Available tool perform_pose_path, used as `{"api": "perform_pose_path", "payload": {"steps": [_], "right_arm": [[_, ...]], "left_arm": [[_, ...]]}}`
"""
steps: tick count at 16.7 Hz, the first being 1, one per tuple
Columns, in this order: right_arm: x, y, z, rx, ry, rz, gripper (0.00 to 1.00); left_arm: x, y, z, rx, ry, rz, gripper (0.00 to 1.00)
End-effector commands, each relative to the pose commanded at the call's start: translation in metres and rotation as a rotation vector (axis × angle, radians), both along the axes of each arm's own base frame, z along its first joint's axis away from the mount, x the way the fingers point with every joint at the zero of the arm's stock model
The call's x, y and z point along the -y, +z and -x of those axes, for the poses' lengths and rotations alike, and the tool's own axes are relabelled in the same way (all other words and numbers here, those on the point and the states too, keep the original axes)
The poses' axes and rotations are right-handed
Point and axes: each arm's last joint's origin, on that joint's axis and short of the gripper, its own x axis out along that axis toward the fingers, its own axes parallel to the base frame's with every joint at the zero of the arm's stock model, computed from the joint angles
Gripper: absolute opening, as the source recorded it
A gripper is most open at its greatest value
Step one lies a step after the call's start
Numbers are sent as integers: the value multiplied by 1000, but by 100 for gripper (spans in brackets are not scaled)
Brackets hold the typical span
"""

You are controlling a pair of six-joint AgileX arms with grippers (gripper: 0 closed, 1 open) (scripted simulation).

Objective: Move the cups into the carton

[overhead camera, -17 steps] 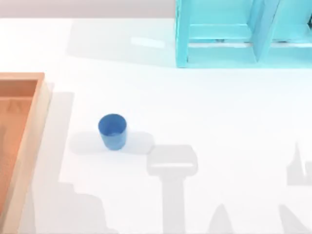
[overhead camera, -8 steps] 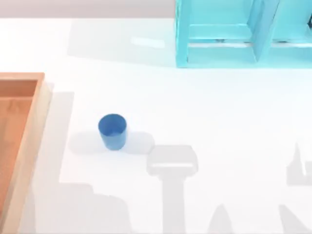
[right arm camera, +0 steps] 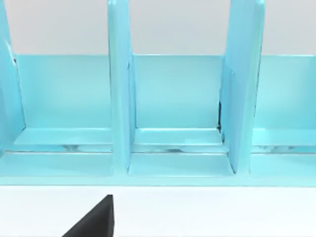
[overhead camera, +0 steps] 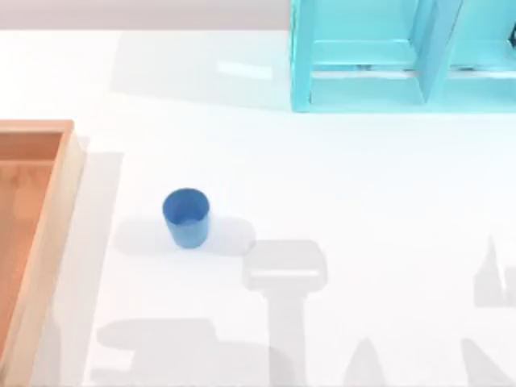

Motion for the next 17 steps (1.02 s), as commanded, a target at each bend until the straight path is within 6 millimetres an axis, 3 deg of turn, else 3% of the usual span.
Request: {"api": "perform_pose_path", "payload": {"steps": [5, 9, 12, 15, 17], "right_arm": [[0, 0, 0, 0, 0, 0, 100], [0, 0, 0, 0, 0, 0, 100], [0, 0, 0, 0, 0, 0, 100], [0, 0, 0, 0, 0, 0, 100], [0, 0, 0, 0, 0, 0, 100]], "left_arm": [[1, 0, -4, 0, 2, 4, 100], [26, 1, -49, -17, 1, 42, 100], [74, -9, -98, -56, 3, 73, 100], [150, -30, -137, -106, 8, 86, 100], [207, -47, -148, -131, 12, 87, 100]]}}
